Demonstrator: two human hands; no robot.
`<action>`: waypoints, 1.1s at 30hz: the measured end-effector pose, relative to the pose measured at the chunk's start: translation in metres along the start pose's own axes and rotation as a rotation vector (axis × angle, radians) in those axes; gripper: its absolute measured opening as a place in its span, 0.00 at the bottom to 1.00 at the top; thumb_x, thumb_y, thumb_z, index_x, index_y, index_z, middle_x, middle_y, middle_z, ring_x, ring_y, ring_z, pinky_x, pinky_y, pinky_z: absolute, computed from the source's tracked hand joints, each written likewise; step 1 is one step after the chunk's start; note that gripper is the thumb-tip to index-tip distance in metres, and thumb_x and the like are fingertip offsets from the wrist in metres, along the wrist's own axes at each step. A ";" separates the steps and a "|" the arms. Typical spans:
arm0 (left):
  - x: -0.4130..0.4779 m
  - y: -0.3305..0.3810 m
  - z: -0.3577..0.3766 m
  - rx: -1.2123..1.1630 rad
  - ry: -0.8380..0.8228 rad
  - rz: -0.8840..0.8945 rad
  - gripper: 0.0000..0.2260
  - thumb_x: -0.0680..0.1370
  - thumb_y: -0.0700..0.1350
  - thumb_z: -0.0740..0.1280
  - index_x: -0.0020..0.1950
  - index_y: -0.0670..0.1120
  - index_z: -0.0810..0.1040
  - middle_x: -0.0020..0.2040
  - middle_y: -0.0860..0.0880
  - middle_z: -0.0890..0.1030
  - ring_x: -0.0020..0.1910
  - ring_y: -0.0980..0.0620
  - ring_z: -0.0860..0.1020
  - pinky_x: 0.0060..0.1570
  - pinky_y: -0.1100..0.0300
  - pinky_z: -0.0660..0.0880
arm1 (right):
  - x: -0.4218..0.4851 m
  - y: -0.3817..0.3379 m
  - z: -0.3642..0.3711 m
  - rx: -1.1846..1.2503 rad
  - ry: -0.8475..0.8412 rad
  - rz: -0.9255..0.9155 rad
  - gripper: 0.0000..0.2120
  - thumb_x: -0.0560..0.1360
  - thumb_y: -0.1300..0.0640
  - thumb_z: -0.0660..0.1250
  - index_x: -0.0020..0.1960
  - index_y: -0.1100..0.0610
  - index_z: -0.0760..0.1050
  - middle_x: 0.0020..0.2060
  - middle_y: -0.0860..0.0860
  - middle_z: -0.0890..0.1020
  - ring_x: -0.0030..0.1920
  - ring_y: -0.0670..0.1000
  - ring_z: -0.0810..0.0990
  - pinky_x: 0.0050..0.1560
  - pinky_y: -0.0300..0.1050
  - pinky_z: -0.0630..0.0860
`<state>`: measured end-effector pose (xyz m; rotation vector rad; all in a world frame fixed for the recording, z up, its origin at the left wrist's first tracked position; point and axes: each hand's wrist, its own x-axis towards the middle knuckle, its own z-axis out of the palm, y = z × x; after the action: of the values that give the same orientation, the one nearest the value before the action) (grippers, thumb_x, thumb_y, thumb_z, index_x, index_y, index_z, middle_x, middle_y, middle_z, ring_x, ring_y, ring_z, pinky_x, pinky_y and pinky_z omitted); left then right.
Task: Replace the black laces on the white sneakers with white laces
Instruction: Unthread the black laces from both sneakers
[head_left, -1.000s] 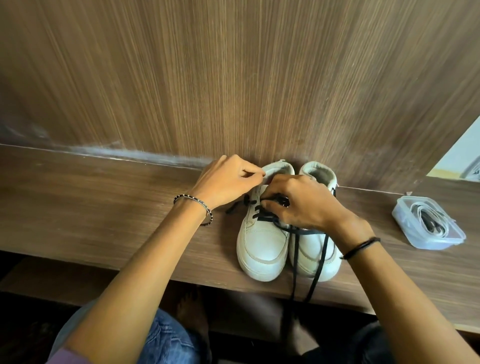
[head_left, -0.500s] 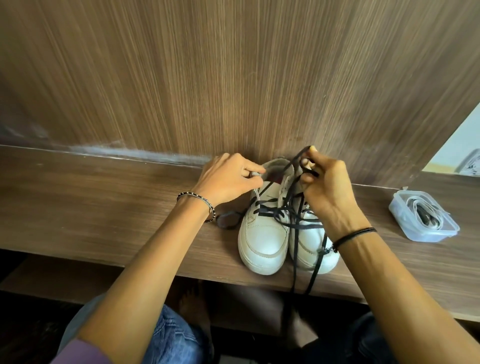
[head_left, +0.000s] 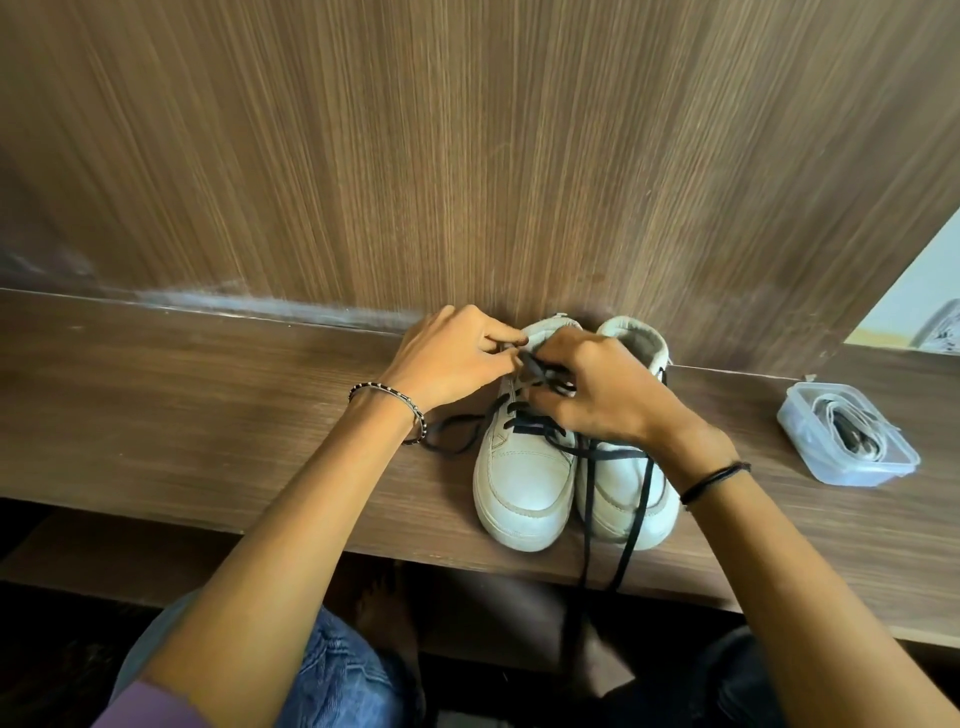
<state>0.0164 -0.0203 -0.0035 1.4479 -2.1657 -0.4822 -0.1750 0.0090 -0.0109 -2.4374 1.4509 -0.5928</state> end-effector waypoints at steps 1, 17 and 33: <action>0.000 0.000 0.001 -0.009 0.006 -0.011 0.13 0.79 0.53 0.68 0.62 0.59 0.83 0.37 0.58 0.85 0.45 0.57 0.82 0.48 0.53 0.79 | 0.000 0.001 0.000 -0.059 -0.058 -0.015 0.06 0.78 0.51 0.71 0.50 0.53 0.82 0.50 0.48 0.80 0.50 0.49 0.78 0.53 0.52 0.77; -0.001 -0.002 0.002 -0.055 -0.058 -0.008 0.14 0.77 0.51 0.69 0.62 0.62 0.83 0.24 0.54 0.71 0.29 0.56 0.65 0.35 0.59 0.62 | 0.004 -0.003 -0.003 1.044 0.721 0.551 0.09 0.79 0.61 0.69 0.41 0.53 0.80 0.34 0.47 0.82 0.31 0.42 0.75 0.31 0.36 0.71; 0.002 -0.006 0.001 -0.079 -0.077 -0.020 0.14 0.80 0.51 0.68 0.66 0.60 0.81 0.27 0.57 0.79 0.30 0.63 0.73 0.36 0.58 0.68 | -0.004 -0.009 -0.004 0.065 0.051 0.063 0.08 0.73 0.51 0.71 0.52 0.46 0.83 0.53 0.46 0.81 0.52 0.46 0.81 0.53 0.46 0.79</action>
<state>0.0199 -0.0239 -0.0070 1.4314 -2.1671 -0.6334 -0.1717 0.0168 -0.0052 -2.3335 1.4978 -0.6821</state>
